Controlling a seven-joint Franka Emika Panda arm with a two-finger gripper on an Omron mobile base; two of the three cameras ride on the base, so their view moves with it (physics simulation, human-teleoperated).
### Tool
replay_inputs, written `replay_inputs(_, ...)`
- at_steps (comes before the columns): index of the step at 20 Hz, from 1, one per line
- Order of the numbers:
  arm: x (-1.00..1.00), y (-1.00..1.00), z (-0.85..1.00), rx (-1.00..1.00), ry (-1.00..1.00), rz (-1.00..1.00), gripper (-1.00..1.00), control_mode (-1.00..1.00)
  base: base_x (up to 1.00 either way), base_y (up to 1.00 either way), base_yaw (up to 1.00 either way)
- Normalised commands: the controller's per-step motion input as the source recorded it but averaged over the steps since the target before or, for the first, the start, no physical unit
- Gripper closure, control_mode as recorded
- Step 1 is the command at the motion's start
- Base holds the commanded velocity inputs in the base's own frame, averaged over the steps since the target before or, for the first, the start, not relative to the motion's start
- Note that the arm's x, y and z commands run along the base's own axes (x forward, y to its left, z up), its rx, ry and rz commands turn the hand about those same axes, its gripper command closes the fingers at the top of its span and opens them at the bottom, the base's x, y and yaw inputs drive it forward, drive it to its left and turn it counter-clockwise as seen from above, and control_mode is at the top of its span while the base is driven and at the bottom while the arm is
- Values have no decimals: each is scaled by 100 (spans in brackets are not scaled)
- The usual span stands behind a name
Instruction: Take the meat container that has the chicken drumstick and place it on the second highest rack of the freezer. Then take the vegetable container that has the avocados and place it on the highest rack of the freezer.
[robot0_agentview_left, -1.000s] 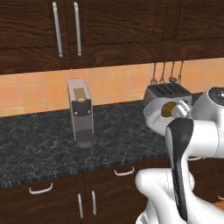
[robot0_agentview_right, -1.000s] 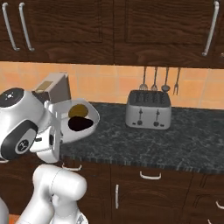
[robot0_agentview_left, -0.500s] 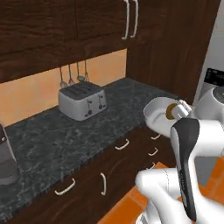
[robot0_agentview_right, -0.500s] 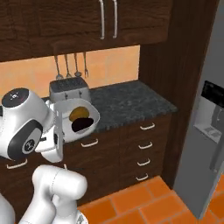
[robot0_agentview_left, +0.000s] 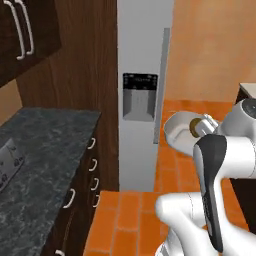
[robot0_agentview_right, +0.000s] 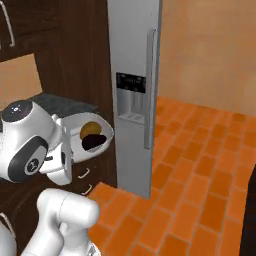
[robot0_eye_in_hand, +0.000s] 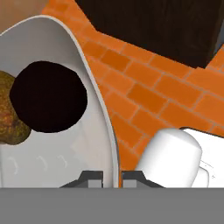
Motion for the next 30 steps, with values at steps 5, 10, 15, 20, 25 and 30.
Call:
replay_inputs(5,0,0,0,0,0,0,100,100,0,-6,-91)
replay_inputs(10,0,0,0,0,0,0,100,100,36,-19,-42)
replay_inputs(15,0,0,0,0,0,0,100,100,88,-44,0)
replay_inputs(20,0,0,0,0,0,0,100,100,87,-52,1)
replay_inputs(25,0,0,0,0,0,0,100,100,92,-39,4)
replay_inputs(30,0,0,0,0,0,0,100,100,99,-16,3)
